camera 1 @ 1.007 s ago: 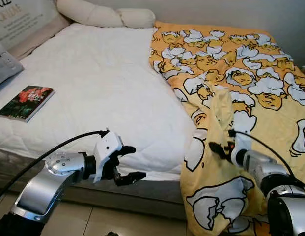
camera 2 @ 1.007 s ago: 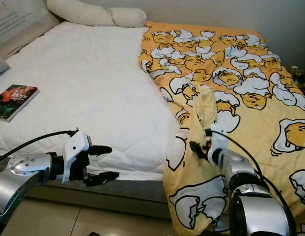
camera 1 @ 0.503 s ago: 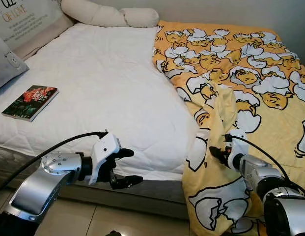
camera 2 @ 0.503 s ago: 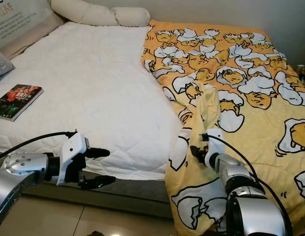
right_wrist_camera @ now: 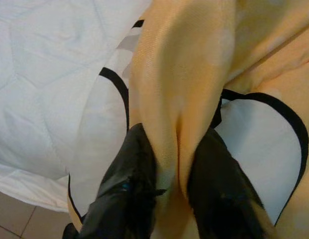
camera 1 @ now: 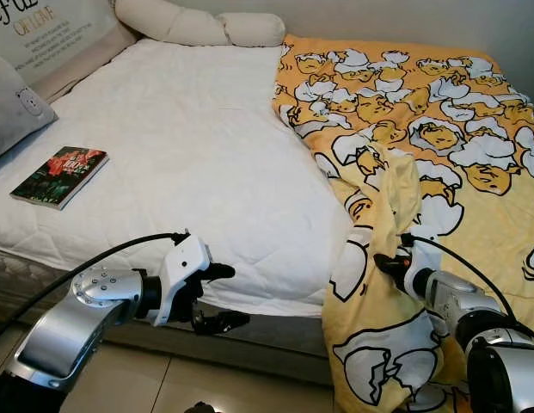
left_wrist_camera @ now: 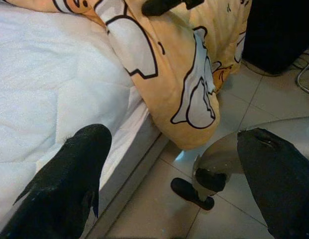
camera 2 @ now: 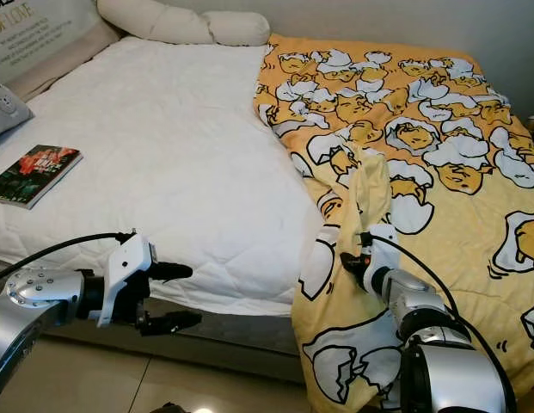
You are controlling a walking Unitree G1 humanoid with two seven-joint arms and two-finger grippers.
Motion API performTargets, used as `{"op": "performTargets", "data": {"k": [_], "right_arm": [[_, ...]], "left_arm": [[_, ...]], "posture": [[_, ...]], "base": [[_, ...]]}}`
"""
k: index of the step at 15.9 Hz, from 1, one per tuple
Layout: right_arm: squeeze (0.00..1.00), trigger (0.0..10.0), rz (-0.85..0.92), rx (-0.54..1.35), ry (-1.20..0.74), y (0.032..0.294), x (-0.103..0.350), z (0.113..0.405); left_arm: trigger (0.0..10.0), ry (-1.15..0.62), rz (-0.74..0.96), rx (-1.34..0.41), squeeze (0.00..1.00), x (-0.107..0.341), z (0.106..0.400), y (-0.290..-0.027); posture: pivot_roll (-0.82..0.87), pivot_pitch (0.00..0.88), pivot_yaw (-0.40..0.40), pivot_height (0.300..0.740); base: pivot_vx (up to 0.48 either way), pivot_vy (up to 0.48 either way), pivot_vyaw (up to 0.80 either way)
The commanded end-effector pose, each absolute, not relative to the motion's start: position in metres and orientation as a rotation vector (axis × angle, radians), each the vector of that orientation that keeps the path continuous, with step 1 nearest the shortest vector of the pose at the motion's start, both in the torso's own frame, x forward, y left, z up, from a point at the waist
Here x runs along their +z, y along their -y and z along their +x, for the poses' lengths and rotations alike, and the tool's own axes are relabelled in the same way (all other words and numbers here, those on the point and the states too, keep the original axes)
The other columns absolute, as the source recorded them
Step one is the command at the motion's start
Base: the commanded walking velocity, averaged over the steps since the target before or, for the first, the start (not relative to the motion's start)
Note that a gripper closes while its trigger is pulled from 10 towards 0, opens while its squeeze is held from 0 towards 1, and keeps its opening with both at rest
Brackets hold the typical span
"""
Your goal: Clean up the room
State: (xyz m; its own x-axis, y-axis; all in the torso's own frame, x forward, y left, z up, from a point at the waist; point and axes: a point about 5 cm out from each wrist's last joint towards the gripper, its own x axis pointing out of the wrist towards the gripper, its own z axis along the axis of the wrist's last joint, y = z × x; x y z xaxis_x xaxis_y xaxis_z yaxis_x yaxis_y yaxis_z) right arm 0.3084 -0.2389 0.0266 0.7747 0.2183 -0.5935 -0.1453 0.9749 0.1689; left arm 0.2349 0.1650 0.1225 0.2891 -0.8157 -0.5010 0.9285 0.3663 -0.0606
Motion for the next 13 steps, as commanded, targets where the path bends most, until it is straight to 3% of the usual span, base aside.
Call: {"op": "performTargets", "data": {"k": [1,9,12,13], "right_arm": [[0.0,0.0,0.151,0.19,-0.657,0.242,0.024,0.304],[0.0,0.0,0.156,0.317,-0.632,0.225,0.029,0.311],[0.0,0.0,0.155,0.679,-0.588,0.157,0.038,0.321],[0.0,0.0,0.144,0.878,-0.573,0.122,0.039,0.315]], "left_arm": [[10.0,-0.51,0.263,-1.195,0.96,0.12,0.232,-0.163],[10.0,-0.491,0.266,-1.132,0.96,0.122,0.235,-0.169],[10.0,-0.494,0.264,-1.062,0.96,0.125,0.231,-0.182],[10.0,-0.501,0.263,-1.052,0.96,0.125,0.229,-0.185]], "posture": [[-0.02,0.0,-0.007,0.74],[-0.03,0.0,-0.022,0.74],[-0.04,0.0,-0.011,0.74],[-0.04,0.0,-0.011,0.74]], "base": [[0.0,0.0,0.0],[0.0,0.0,0.0],[0.0,0.0,0.0],[0.0,0.0,0.0]]}}
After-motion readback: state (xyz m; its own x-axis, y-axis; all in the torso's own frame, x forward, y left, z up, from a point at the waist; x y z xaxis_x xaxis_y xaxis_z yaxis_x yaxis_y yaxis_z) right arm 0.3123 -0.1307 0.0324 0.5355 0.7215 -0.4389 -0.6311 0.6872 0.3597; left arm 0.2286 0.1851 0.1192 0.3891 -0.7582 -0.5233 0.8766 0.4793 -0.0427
